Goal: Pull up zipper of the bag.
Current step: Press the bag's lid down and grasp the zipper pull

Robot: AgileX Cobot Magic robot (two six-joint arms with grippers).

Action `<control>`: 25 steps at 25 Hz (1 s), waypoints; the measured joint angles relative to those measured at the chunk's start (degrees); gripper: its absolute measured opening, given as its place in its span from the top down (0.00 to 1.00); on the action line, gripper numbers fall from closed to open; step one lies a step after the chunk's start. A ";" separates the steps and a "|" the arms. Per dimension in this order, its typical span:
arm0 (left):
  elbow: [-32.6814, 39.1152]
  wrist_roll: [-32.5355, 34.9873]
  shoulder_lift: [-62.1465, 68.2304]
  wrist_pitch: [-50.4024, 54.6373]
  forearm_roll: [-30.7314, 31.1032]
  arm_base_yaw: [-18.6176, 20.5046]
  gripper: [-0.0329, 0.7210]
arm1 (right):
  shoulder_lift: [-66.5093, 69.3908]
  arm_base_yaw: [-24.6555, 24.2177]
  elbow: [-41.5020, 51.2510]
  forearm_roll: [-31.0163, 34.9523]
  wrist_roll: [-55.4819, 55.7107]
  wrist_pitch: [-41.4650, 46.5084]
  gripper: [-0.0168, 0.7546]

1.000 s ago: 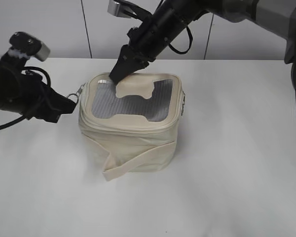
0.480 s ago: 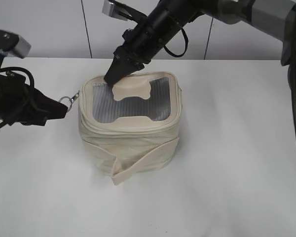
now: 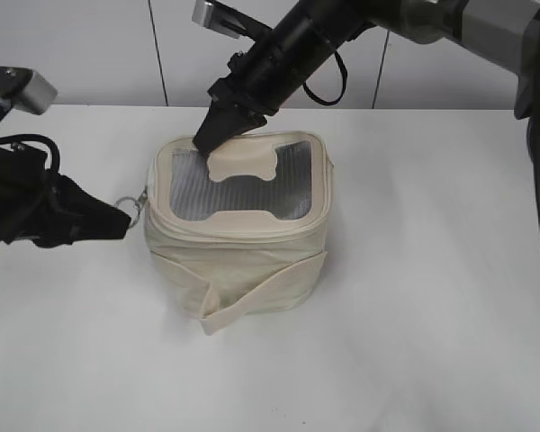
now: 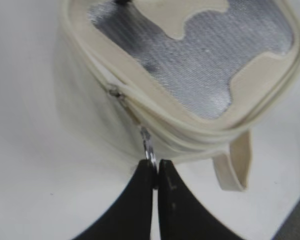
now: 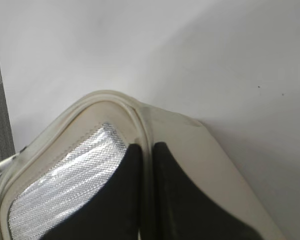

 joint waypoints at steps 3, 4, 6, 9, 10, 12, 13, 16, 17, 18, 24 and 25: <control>0.00 -0.17 -0.05 4.55 2.54 -1.55 0.97 | 0.00 -0.40 0.00 -0.13 0.88 0.00 0.92; 0.00 -0.23 -0.05 4.67 2.80 -2.77 0.97 | 0.00 -0.40 0.00 -0.13 0.94 0.00 0.92; 0.00 -0.23 -0.05 3.79 2.87 -5.76 0.97 | 0.00 -0.40 0.00 -0.14 1.05 0.00 0.92; 0.06 -0.97 0.14 2.70 2.76 -11.94 0.97 | 0.00 -0.46 0.00 -0.26 1.25 0.00 0.92; 0.06 -1.74 0.28 1.31 2.69 -14.18 0.96 | 0.00 -0.46 0.00 -0.26 1.25 0.00 0.92; 0.06 -2.83 1.23 -3.41 1.57 -18.06 0.96 | 0.00 -0.46 0.00 -0.26 1.30 0.00 0.92; 0.06 -3.02 1.70 -6.21 0.56 -20.21 0.96 | 0.00 -0.46 0.00 -0.20 1.30 0.00 0.92; -0.31 -3.23 3.53 -11.97 -1.75 -24.99 0.96 | 0.00 -0.51 0.00 -0.26 1.36 0.00 0.92; -0.69 -3.23 4.00 -12.70 -2.19 -25.85 0.96 | 0.00 -0.51 0.00 -0.32 1.36 0.00 0.92; -1.09 -3.23 4.53 -13.23 -2.45 -26.25 0.96 | 0.00 -0.57 0.00 -0.39 1.36 0.00 0.92; -3.94 -2.19 7.64 -11.83 -4.03 -26.83 0.96 | 0.00 -0.61 0.00 -0.80 1.42 0.00 0.92; -4.33 -1.34 7.99 -12.00 -4.53 -26.84 0.96 | 0.00 -0.68 0.00 -0.80 1.49 0.00 0.92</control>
